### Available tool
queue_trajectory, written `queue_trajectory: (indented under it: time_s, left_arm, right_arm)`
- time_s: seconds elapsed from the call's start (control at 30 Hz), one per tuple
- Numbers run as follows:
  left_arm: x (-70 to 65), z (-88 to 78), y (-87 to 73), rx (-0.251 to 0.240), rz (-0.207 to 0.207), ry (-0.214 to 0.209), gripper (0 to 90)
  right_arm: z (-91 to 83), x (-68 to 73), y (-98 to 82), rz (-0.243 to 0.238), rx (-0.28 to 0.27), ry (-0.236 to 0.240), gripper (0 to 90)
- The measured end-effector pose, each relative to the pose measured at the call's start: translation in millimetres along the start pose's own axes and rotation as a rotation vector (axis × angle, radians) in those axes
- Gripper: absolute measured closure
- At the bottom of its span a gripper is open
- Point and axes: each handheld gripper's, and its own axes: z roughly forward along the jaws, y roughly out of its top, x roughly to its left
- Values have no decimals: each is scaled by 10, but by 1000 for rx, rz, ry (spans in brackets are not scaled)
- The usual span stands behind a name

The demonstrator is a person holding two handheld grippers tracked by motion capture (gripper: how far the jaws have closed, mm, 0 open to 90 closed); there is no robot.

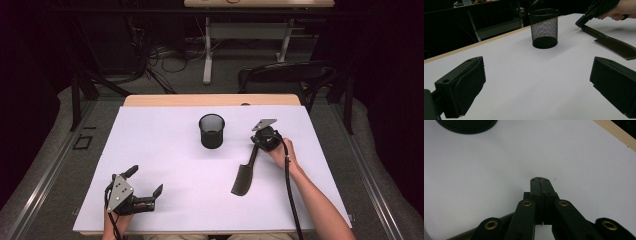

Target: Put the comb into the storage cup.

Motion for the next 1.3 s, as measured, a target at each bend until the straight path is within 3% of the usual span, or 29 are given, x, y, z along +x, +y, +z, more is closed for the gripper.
queue_trajectory:
  time_s: [1.3]
  left_arm:
    - [-21, -7, 14, -5, -2, -3, 2]
  right_arm:
    - [-99, 18, -103, 0, 108, -29, 900]
